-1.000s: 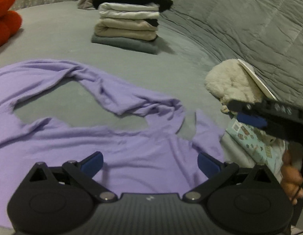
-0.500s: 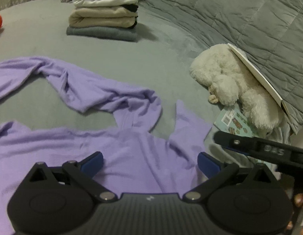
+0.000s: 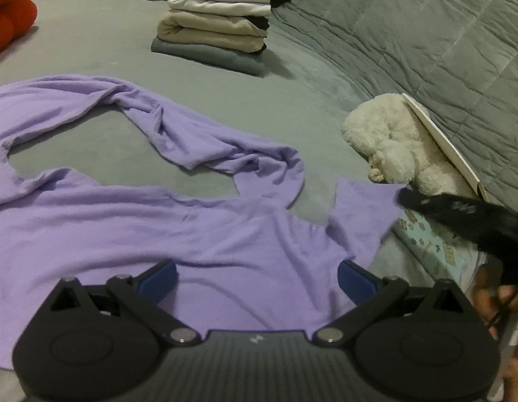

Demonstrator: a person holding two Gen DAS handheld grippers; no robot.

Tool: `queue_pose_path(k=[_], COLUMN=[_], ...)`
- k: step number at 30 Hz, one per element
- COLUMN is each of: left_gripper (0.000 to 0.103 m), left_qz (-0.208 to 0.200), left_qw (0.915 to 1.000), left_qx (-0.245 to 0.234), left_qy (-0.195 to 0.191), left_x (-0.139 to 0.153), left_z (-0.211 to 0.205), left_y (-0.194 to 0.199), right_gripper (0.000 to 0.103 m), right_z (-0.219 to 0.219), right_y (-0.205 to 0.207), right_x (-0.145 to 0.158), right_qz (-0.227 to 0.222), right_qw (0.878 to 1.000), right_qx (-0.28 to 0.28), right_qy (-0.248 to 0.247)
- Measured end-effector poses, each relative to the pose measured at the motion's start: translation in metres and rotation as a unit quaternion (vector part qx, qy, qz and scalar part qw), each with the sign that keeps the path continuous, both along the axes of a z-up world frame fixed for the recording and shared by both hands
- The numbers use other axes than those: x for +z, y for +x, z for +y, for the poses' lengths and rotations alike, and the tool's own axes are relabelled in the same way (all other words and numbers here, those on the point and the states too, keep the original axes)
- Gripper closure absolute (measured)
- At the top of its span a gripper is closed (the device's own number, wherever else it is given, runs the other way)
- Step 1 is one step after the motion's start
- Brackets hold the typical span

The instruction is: Fold clothes

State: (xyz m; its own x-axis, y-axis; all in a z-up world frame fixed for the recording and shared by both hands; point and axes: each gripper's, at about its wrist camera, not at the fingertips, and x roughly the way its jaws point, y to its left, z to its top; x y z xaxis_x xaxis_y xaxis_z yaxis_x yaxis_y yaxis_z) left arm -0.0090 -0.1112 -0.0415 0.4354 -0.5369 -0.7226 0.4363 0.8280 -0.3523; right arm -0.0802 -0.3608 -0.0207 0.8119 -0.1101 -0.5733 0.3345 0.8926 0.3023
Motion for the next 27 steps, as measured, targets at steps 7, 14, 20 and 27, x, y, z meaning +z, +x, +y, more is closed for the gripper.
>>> queue_pose_path(k=[7, 14, 20, 27], left_gripper=[0.001, 0.001, 0.001, 0.001], left_qz=[-0.005, -0.017, -0.033, -0.04], left_qw=[1.0, 0.9986, 0.9927, 0.9765], left_qx=[0.006, 0.04, 0.099, 0.19], left_qy=[0.003, 0.03, 0.06, 0.093], left_x=[0.003, 0.002, 0.006, 0.006], left_z=[0.02, 0.071, 0.128, 0.193], left_y=[-0.013, -0.026, -0.031, -0.032], right_gripper=[0.102, 0.097, 0.084, 0.064], right_z=[-0.013, -0.012, 0.005, 0.045], right_y=[-0.028, -0.036, -0.033, -0.019], right_x=[0.015, -0.001, 0.002, -0.001], right_qz=[0.036, 0.085, 0.081, 0.082], right_qw=[0.997, 0.994, 0.995, 0.994], right_qx=[-0.042, -0.044, -0.02, 0.019], right_qy=[-0.056, -0.058, -0.054, -0.064])
